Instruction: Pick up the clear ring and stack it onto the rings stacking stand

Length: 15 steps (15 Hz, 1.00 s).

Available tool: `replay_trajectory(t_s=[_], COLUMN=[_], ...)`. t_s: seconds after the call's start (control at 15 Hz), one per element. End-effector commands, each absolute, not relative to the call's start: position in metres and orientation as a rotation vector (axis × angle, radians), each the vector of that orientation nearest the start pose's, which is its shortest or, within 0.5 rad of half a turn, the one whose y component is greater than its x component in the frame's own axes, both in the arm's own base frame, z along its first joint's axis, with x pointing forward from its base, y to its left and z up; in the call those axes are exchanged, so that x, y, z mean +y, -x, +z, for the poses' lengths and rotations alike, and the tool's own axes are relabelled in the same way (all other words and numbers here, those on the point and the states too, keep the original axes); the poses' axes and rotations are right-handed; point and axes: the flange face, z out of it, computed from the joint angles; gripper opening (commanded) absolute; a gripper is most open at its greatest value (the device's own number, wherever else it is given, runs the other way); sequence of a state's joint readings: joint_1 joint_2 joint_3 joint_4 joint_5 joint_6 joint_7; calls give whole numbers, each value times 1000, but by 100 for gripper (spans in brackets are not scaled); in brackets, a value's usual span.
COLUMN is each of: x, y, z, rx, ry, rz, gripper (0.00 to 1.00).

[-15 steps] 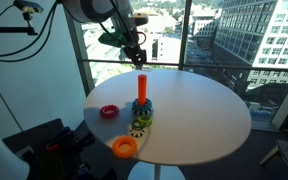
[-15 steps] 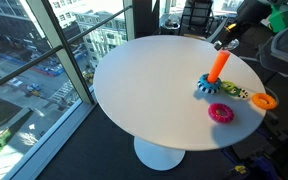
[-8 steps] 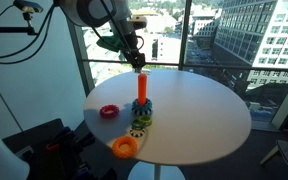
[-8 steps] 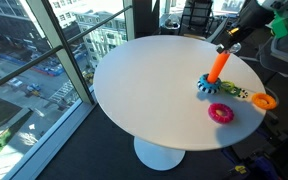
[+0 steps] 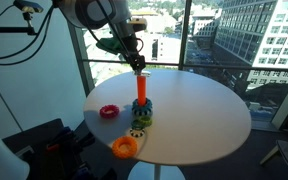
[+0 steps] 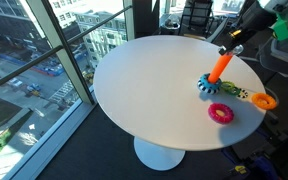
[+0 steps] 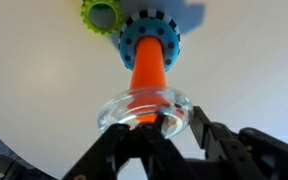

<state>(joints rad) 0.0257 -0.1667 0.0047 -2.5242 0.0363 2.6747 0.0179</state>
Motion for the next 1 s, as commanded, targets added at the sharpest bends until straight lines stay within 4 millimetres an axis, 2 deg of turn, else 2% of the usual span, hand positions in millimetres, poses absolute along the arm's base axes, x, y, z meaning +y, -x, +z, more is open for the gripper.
replay_trajectory(t_s=[0.0, 0.53, 0.93], x=[9, 9, 10], y=[-468, -460, -452], z=[372, 366, 362], rx=[60, 101, 162], ry=[3061, 3033, 3007], rz=[-522, -643, -664], gripper=[8, 8, 8])
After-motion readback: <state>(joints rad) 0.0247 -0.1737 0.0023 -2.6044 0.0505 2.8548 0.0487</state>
